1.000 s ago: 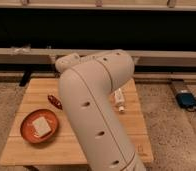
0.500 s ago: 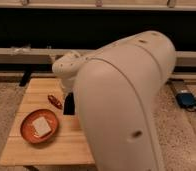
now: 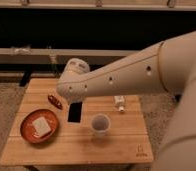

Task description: Place the eraser in the ceramic cup

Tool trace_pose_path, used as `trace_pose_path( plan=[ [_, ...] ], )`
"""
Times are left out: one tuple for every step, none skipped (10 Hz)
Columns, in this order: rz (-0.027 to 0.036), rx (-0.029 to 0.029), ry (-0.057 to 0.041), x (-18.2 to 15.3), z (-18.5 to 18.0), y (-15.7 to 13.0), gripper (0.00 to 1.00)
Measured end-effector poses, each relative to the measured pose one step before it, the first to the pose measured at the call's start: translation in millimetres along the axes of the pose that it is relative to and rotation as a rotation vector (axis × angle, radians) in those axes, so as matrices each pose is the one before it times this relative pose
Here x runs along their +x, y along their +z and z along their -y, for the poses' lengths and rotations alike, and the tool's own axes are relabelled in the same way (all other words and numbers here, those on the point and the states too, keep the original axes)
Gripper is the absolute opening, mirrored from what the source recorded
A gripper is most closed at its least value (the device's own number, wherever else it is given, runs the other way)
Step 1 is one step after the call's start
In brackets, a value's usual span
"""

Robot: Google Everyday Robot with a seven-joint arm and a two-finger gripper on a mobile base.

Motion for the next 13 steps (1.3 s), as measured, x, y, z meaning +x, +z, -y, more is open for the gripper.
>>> trace_pose_path(
  plan=[
    [0.01832,0.02505,0.03387,8.33,15.94,-6.95,0.0],
    [0.01082,0.02277,0.03084,5.19,14.11,-3.08,0.0],
    [0.00638,0.01539,0.0212,2.66,10.43,-1.5,0.0],
    [0.00209,0.0029,0.00503,0.72,1.85,-0.44,0.0],
    [0.00002,-0.00257,-0.00445,0.12,-2.68,-0.11,0.0],
    [0.0,-0.00076,-0.00124,0.15,-0.69,-0.09,0.0],
    [-0.00037,0.00086,0.00134,0.07,0.82,0.18,0.0],
    [0.00003,-0.00039,-0.0006,-0.06,-0.41,-0.01,0.0],
    [-0.00013,-0.0004,-0.0007,-0.01,-0.49,0.07,0.0],
    [0.00005,0.0004,0.00054,0.02,0.44,0.07,0.0],
    [0.0056,0.00285,0.00241,0.08,4.85,2.25,0.0],
    [0.00686,0.00347,0.00539,-1.09,9.34,3.15,0.0],
    [0.00813,-0.0059,0.00021,-3.09,12.02,3.11,0.0]
  ],
)
